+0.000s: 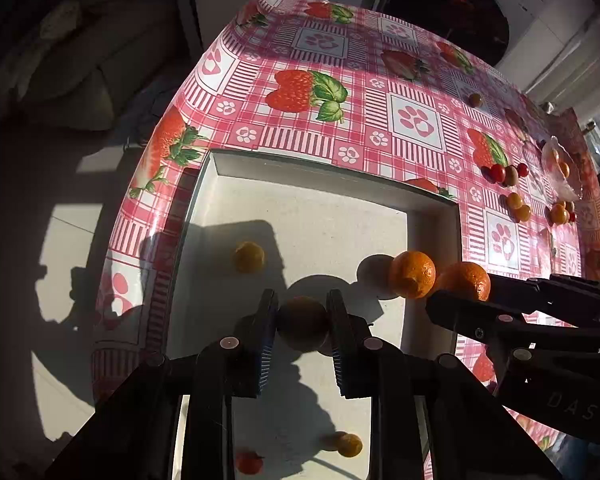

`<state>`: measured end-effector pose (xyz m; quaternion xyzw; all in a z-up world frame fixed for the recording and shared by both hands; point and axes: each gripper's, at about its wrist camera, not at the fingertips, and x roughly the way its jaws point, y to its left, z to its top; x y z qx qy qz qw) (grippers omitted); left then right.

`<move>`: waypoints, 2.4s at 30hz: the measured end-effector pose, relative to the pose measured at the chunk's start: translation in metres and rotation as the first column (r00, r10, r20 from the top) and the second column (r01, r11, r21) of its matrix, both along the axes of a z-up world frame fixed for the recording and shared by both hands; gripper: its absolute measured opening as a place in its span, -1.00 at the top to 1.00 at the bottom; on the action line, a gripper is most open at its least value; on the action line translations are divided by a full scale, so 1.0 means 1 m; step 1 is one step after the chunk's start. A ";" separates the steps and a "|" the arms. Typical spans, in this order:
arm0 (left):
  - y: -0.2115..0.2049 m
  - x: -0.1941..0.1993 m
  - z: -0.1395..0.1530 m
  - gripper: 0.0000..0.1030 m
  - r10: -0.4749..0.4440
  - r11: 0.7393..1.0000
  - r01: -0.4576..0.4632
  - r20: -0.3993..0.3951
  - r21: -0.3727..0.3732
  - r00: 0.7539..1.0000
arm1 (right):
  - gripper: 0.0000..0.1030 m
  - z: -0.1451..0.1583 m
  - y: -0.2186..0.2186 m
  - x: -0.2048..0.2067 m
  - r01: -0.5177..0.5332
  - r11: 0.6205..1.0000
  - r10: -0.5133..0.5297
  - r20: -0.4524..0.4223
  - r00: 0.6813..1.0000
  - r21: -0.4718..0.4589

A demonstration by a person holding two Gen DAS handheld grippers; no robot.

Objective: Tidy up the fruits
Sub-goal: 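Carry the orange and the kiwi over the white tray, then lower both fruits into the tray and open both grippers, then move both grippers back to the fruit cluster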

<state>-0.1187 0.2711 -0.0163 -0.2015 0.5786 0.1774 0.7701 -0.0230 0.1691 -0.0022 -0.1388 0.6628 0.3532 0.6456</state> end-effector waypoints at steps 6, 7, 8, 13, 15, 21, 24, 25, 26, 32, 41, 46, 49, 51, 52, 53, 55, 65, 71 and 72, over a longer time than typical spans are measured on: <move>-0.002 0.024 -0.022 0.49 -0.045 0.999 0.045 -0.036 0.015 0.998 | 0.16 -0.021 0.019 0.027 0.028 0.999 -0.028 0.010 1.000 -0.028; -0.003 0.026 -0.026 0.49 -0.050 0.999 0.051 -0.044 0.013 0.998 | 0.16 -0.025 0.021 0.030 0.032 0.999 -0.032 0.009 0.999 -0.027; -0.003 0.027 -0.030 0.49 -0.054 0.998 0.055 -0.054 0.009 0.997 | 0.16 -0.029 0.025 0.033 0.033 0.999 -0.032 0.006 0.999 -0.031; -0.005 0.025 -0.043 0.49 -0.057 0.998 0.057 -0.084 -0.004 0.995 | 0.16 -0.042 0.038 0.033 0.004 1.000 -0.004 -0.012 1.000 -0.030; -0.005 0.024 -0.047 0.49 -0.056 0.998 0.055 -0.099 -0.015 0.994 | 0.16 -0.047 0.044 0.029 -0.025 0.999 0.024 -0.016 1.000 -0.042; -0.003 0.023 -0.042 -0.73 -0.028 1.000 0.028 -0.079 0.006 0.997 | 0.02 -0.058 0.052 0.026 -0.054 0.997 0.052 -0.042 0.998 -0.053; -0.003 0.018 -0.036 -0.73 -0.023 1.000 0.023 -0.056 -0.001 0.998 | -0.43 -0.054 0.053 0.025 -0.061 0.998 0.059 -0.042 0.997 -0.033; -0.002 0.018 -0.034 -0.73 -0.017 1.000 0.017 -0.056 -0.005 0.998 | -0.48 -0.050 0.052 0.026 -0.052 0.998 0.052 -0.040 0.998 -0.020; -0.002 0.017 -0.032 -0.73 -0.013 1.000 0.013 -0.056 -0.001 0.998 | -0.52 -0.045 0.052 0.028 -0.041 0.999 0.041 -0.042 0.998 -0.008; -0.012 0.007 -0.015 -0.73 -0.054 0.998 0.057 -0.057 0.041 0.997 | -0.63 -0.007 0.026 0.034 0.035 0.998 -0.035 -0.005 0.999 0.052; -0.085 -0.002 0.003 -0.73 -0.233 0.970 0.237 -0.067 0.060 0.970 | -0.63 0.001 -0.110 0.002 0.192 0.981 -0.191 0.020 0.981 -0.035; -0.135 0.004 0.011 -0.73 -0.366 0.926 0.370 -0.062 0.071 0.928 | -0.63 -0.013 -0.198 -0.024 0.300 0.945 -0.300 0.017 0.954 -0.131; -0.160 0.017 0.006 -0.73 -0.424 0.901 0.429 -0.077 0.071 0.902 | -0.63 -0.021 -0.237 -0.030 0.363 0.917 -0.368 0.001 0.930 -0.169; -0.173 0.026 0.001 -0.73 -0.450 0.889 0.455 -0.079 0.062 0.890 | -0.63 -0.026 -0.253 -0.031 0.390 0.904 -0.398 -0.007 0.917 -0.176; -0.178 0.032 -0.002 -0.73 -0.462 0.883 0.467 -0.082 0.055 0.883 | -0.63 -0.028 -0.258 -0.030 0.398 0.900 -0.406 -0.006 0.914 -0.178; -0.183 0.037 -0.007 -0.73 -0.471 0.878 0.476 -0.089 0.053 0.878 | -0.63 -0.029 -0.261 -0.030 0.403 0.898 -0.410 -0.004 0.912 -0.179; -0.192 0.046 -0.016 -0.73 -0.484 0.870 0.491 -0.105 0.048 0.869 | -0.63 -0.032 -0.266 -0.028 0.406 0.897 -0.414 -0.006 0.910 -0.174; -0.203 0.077 -0.047 -0.73 -0.511 0.858 0.514 -0.127 -0.015 0.850 | -0.23 -0.041 -0.256 -0.021 0.348 0.927 -0.353 -0.010 0.936 -0.143; -0.211 0.085 -0.058 -0.40 -0.525 0.849 0.527 -0.140 -0.031 0.839 | -0.01 -0.049 -0.244 -0.018 0.313 0.942 -0.318 -0.023 0.948 -0.120; -0.213 0.086 -0.060 -0.37 -0.527 0.848 0.529 -0.149 -0.033 0.837 | 0.00 -0.049 -0.242 -0.017 0.307 0.945 -0.312 -0.021 0.950 -0.112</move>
